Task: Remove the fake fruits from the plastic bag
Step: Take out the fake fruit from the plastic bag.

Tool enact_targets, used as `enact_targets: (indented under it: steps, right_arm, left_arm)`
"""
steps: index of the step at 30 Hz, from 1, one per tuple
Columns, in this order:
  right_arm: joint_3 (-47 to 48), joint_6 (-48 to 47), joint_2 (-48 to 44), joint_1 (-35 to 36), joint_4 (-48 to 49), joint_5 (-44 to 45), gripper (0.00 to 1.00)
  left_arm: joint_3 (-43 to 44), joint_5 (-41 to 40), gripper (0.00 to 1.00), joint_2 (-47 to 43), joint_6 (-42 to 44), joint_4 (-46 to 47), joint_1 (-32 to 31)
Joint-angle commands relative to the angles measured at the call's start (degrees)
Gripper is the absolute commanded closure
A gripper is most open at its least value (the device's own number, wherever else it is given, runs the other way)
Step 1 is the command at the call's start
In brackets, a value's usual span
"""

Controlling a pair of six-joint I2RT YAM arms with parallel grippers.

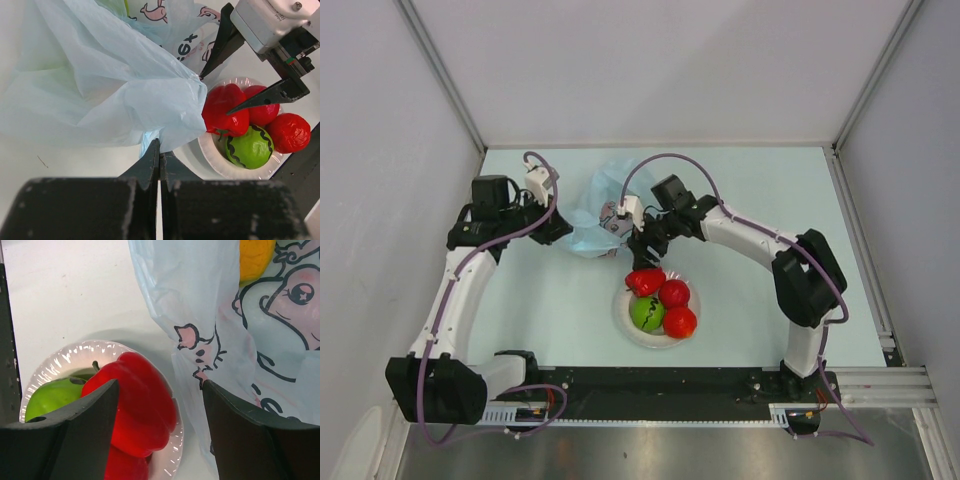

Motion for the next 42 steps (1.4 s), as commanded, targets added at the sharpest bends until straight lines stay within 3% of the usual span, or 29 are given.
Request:
enact_targets:
  steps: [1,9,21,26,27,28,31,38,42]
  right_arm:
    - [1.44,2.69,-2.71,0.12,3.98,2.76,0.27]
    - [5.03,19.29,-1.76,-3.31,19.45,3.72,0.31]
    - [19.54,24.05,17.3,1.61,19.99,10.14,0.36]
    - [21.91,25.98,21.71,3.8,22.71,16.54,0.29]
    - [23.05,26.07,22.41,4.5,22.89,17.17,0.26]
    - [23.58,26.16,23.72,4.77,23.15,17.52,0.15]
    - [24.9,25.9,25.92,5.91,24.21,14.99,0.0]
    - [26.3,29.67,30.67,7.06,31.05,8.49,0.0]
    - [30.52,30.2,34.71,7.94,30.28,7.33,0.0]
  left_arm:
    - [1.82,1.29,1.0,-1.92,-0.22,-0.29,0.4]
    - [2.52,1.21,1.0,-6.49,10.76,-12.23,0.4]
    - [10.95,-0.91,1.0,-7.9,23.42,-28.85,0.4]
    - [16.13,-1.43,1.0,-8.78,24.39,-31.06,0.4]
    - [16.66,-1.52,1.0,-9.22,24.22,-30.97,0.4]
    - [17.1,-1.52,1.0,-9.4,23.87,-30.88,0.31]
    - [16.67,-2.14,1.0,-9.49,23.34,-30.44,0.31]
    - [11.66,-3.54,1.0,-10.1,21.58,-27.55,0.4]
    - [9.81,-3.46,1.0,-9.93,20.35,-26.32,0.4]
